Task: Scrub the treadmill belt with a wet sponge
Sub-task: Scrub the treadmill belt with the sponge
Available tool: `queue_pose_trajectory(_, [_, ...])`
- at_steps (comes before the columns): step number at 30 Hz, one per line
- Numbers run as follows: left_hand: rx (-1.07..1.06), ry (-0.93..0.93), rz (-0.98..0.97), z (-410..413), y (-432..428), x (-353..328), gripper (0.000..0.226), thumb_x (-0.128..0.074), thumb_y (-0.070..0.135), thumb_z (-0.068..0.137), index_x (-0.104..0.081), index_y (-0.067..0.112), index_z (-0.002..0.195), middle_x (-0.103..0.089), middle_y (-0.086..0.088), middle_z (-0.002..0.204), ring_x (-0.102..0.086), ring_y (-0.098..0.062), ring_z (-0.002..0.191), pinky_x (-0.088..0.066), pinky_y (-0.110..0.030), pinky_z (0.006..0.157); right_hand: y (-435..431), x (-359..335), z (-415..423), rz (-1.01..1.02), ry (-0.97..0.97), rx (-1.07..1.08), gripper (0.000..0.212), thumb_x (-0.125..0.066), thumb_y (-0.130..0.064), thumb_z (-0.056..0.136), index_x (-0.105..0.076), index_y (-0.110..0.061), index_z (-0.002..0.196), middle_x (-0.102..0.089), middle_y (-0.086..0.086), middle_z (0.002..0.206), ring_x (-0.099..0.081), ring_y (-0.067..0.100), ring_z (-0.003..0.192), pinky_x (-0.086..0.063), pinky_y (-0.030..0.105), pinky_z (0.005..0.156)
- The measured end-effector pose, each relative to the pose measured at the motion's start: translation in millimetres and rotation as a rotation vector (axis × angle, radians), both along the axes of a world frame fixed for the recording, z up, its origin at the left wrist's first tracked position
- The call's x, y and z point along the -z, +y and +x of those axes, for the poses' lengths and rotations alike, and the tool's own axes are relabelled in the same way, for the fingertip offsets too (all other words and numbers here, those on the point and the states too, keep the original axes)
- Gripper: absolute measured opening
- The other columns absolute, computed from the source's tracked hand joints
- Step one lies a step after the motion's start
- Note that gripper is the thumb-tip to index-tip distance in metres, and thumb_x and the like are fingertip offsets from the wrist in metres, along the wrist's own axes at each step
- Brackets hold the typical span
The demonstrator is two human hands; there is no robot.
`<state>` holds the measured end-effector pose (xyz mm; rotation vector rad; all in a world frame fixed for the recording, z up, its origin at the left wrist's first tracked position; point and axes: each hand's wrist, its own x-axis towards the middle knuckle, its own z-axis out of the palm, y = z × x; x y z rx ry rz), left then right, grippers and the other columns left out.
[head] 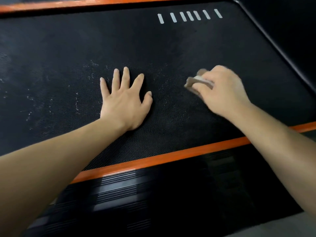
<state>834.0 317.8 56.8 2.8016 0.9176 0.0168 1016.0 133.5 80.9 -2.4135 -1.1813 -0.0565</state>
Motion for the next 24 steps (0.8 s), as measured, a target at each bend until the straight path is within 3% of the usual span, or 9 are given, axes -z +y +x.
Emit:
queue_pose_trajectory(4, [-0.009,0.005,0.008,0.8,0.0,0.8,0.065,-0.021,0.060,0.102,-0.017,0.034,0.161,-0.003,-0.010,0.172,0.007,-0.031,0.158,0.006,-0.061,0.124,-1.4,2.2,-18.6,-0.019,0.043,-0.279,0.047,-0.049,-0.057,0.088,-0.070,-0.016,0.079,-0.052,0.000,0.081,-0.052,0.024,0.080,-0.041,0.036,0.068])
queue_pose_trajectory(9, [-0.023,0.011,0.012,2.6,0.0,1.3,0.065,-0.022,0.061,0.101,-0.020,0.035,0.160,-0.006,-0.008,0.172,0.005,-0.029,0.158,0.004,-0.061,0.124,26.0,1.6,46.3,0.052,-0.002,0.134,0.029,-0.059,-0.045,0.093,-0.075,-0.022,0.101,-0.057,0.004,0.095,-0.059,0.031,0.094,-0.038,0.031,0.072])
queue_pose_trajectory(14, [-0.012,0.038,0.013,4.7,2.0,2.0,0.065,-0.021,0.062,0.101,-0.018,0.035,0.160,-0.005,-0.009,0.172,0.006,-0.030,0.158,0.004,-0.062,0.123,28.6,5.7,7.9,-0.013,0.030,-0.195,0.028,-0.062,-0.044,0.095,-0.071,-0.019,0.084,-0.052,0.003,0.088,-0.051,0.022,0.082,-0.041,0.036,0.070])
queue_pose_trajectory(16, [-0.010,0.048,0.023,4.8,1.3,2.7,0.066,-0.019,0.061,0.101,-0.017,0.034,0.161,-0.004,-0.010,0.172,0.007,-0.031,0.158,0.005,-0.063,0.123,33.3,-1.6,31.0,-0.043,-0.001,-0.140,0.027,-0.060,-0.046,0.094,-0.066,-0.026,0.078,-0.053,0.002,0.087,-0.054,0.024,0.083,-0.041,0.036,0.071])
queue_pose_trajectory(19, [0.003,0.061,0.030,5.6,-0.1,1.2,0.066,-0.018,0.059,0.102,-0.015,0.030,0.161,-0.002,-0.012,0.171,0.008,-0.033,0.157,0.005,-0.065,0.122,42.4,-6.2,54.9,0.028,0.014,0.124,0.025,-0.059,-0.041,0.092,-0.071,-0.022,0.081,-0.053,-0.004,0.088,-0.058,0.026,0.087,-0.039,0.031,0.071])
queue_pose_trajectory(24, [0.025,0.135,0.026,7.4,1.1,-2.0,0.073,-0.009,0.067,0.099,-0.002,0.032,0.163,0.011,-0.011,0.171,0.017,-0.035,0.156,0.009,-0.068,0.120,49.9,1.9,24.4,-0.069,0.030,-0.069,0.032,-0.061,-0.040,0.096,-0.065,-0.015,0.077,-0.055,0.001,0.089,-0.053,0.020,0.082,-0.043,0.036,0.069])
